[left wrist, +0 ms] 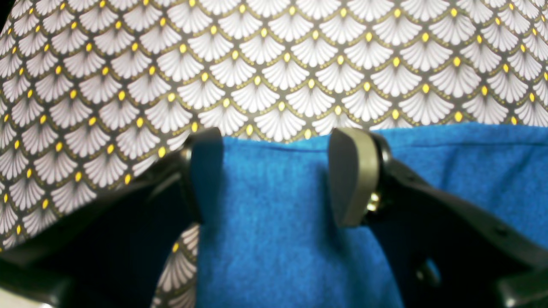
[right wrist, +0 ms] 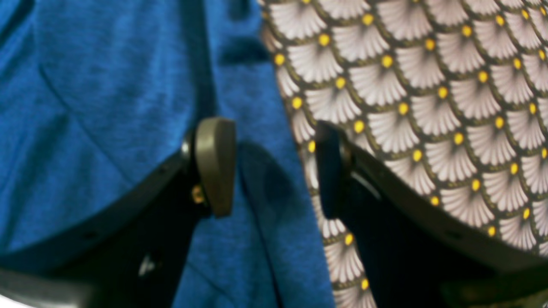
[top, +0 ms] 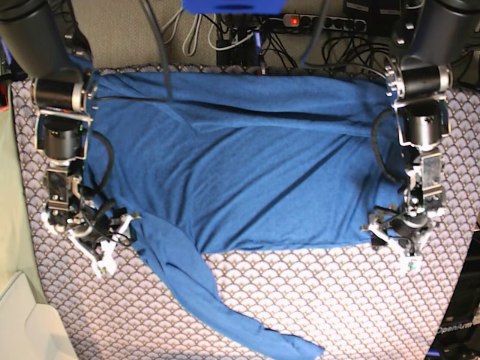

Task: Fold the T-shirt properly
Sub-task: 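Release and move both grippers down the shirt sides to grasp the body edges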

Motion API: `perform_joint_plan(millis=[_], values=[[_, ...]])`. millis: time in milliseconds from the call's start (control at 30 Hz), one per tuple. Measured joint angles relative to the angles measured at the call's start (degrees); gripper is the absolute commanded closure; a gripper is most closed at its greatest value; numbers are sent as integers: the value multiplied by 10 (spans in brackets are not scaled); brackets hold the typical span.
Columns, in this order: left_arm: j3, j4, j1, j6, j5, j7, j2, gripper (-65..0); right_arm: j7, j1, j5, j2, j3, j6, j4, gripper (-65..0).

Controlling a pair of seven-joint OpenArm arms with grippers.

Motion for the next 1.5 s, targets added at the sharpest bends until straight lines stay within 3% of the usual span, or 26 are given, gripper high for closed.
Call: perform_joint_plan(millis=[200, 500, 733, 800, 933, 967, 1167, 1500], values=[[0, 0, 1, 0, 0, 0, -4, -381, 18, -3, 0, -9, 0, 0, 0, -306], [0, 0, 2, 0, 0, 1, -4, -381, 73, -10, 7, 12, 4, 0, -54, -306], [0, 0, 2, 0, 0, 0, -4, -381, 81, -9, 8, 12, 4, 0, -63, -297], [0, 0, 2, 0, 0, 0, -4, -381, 81, -9, 8, 11, 4, 0, -63, -248], [0, 0, 1, 0, 0, 0, -4, -384, 81, -9, 9, 10, 4, 0, -63, -25], [0, 0, 1, 0, 0, 0, -5, -384, 81, -9, 9, 10, 4, 0, -63, 0], [0, -1, -1, 0, 2, -5, -9, -384, 81, -9, 9, 10, 4, 0, -63, 0], [0, -120, -13, 2, 0, -92, -17, -384, 81, -9, 10, 10, 4, 0, -63, 0]])
